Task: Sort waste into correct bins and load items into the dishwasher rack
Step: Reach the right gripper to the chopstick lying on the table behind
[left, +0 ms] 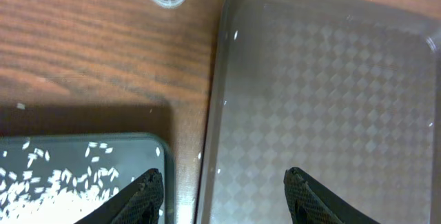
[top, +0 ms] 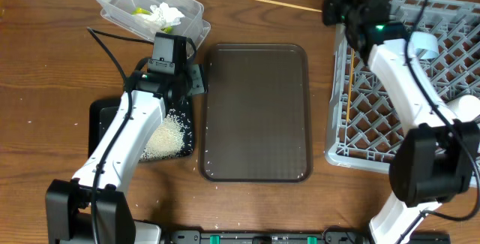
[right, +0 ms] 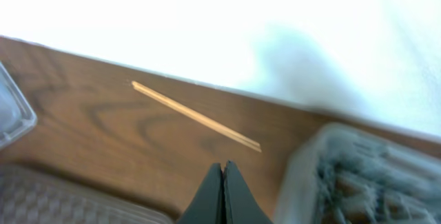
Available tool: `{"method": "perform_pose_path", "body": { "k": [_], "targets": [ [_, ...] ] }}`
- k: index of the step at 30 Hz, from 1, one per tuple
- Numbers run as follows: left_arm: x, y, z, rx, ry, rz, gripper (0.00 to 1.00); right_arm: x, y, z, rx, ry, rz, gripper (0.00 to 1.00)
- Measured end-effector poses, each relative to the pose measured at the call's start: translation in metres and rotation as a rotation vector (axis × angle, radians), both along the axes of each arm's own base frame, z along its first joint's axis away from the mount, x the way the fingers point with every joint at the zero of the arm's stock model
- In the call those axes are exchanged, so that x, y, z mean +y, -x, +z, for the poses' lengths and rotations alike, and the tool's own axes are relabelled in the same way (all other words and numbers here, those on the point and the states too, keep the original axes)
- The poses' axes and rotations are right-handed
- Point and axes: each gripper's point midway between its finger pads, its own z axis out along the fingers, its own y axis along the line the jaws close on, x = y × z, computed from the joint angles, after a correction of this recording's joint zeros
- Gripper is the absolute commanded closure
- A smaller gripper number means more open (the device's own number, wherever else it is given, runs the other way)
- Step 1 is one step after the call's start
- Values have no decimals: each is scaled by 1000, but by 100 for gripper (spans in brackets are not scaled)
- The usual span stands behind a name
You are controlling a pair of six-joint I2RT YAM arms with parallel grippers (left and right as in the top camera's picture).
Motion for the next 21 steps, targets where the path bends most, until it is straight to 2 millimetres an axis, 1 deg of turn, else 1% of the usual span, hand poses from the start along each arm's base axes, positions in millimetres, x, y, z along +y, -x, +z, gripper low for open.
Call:
{"method": "perform_pose_path", "body": {
  "k": [1, 3, 5, 9, 12, 14, 17, 21],
  "targets": [
    [0, 1, -1, 6, -1, 0, 40, 6, -4, 1, -23, -2, 12, 99],
    [0, 2, -1, 10, -2, 0, 40, 14, -11, -5, -42, 1, 28, 99],
    [0, 2, -1, 11, -2, 0, 41, 20, -16, -20, -26, 14, 41, 99],
    [0, 2, -1, 11, -2, 0, 40, 30, -29, -62, 54, 46, 64, 98],
    [0, 2, -1, 11, -2, 0, 40, 34, -43, -80, 92, 65, 67, 98],
    [0, 2, -1, 11, -2, 0, 40, 36, -56, -83, 88, 74, 64, 98],
    [0, 2, -1, 11, -2, 0, 40, 40, -73, -80, 56, 80, 51, 97],
    [0, 2, -1, 11, -2, 0, 40, 42, -84, -84, 37, 92, 37, 97]
  ]
}}
